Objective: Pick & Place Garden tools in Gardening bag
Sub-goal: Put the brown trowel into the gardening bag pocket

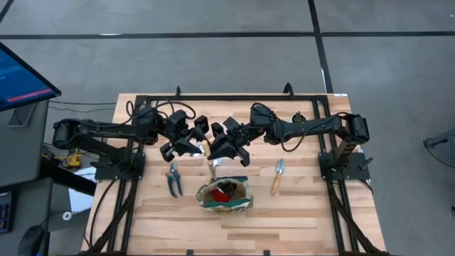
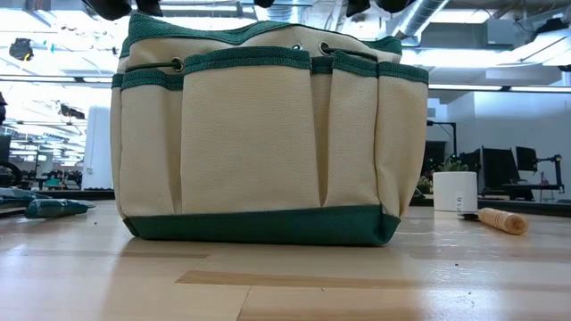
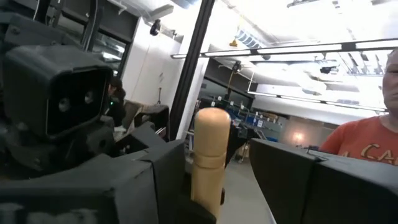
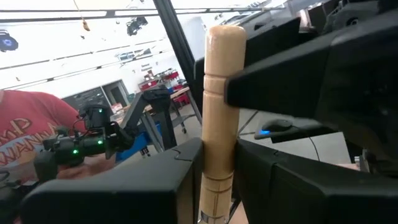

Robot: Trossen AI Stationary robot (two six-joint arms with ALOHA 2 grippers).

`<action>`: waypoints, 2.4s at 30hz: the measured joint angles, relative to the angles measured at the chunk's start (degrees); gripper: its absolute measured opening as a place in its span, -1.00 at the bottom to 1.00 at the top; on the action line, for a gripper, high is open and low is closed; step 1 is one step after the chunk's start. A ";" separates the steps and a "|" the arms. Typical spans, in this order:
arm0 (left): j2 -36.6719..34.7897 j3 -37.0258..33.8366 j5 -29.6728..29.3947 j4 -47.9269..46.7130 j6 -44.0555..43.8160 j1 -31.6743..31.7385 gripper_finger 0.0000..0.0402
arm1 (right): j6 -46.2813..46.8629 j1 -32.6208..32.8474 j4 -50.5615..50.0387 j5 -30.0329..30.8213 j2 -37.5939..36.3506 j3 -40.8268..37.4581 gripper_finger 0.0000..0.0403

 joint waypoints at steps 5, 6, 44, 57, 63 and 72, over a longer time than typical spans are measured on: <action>0.00 0.00 -0.05 0.75 0.00 0.00 -0.16 | 0.00 0.00 -0.01 -0.17 0.00 0.00 -0.71; 0.00 0.00 -0.04 0.75 0.00 -0.01 -0.16 | 0.00 0.00 -0.01 -0.17 0.00 0.00 -0.71; 3.31 2.58 -0.52 1.56 -2.17 -0.31 -0.64 | -0.04 0.37 -0.14 -2.30 -0.11 0.02 -0.71; 3.41 2.62 0.24 0.95 -1.67 -0.15 -0.73 | 0.24 0.50 -1.46 -2.06 -0.49 0.00 -0.41; 3.45 2.66 0.56 0.75 -1.89 -0.07 -0.73 | 0.60 0.37 -1.99 -3.67 -0.57 0.00 -0.15; 3.45 2.62 1.21 0.51 -3.12 -0.04 -0.73 | 4.46 -1.07 -1.90 -9.32 -0.59 0.02 0.03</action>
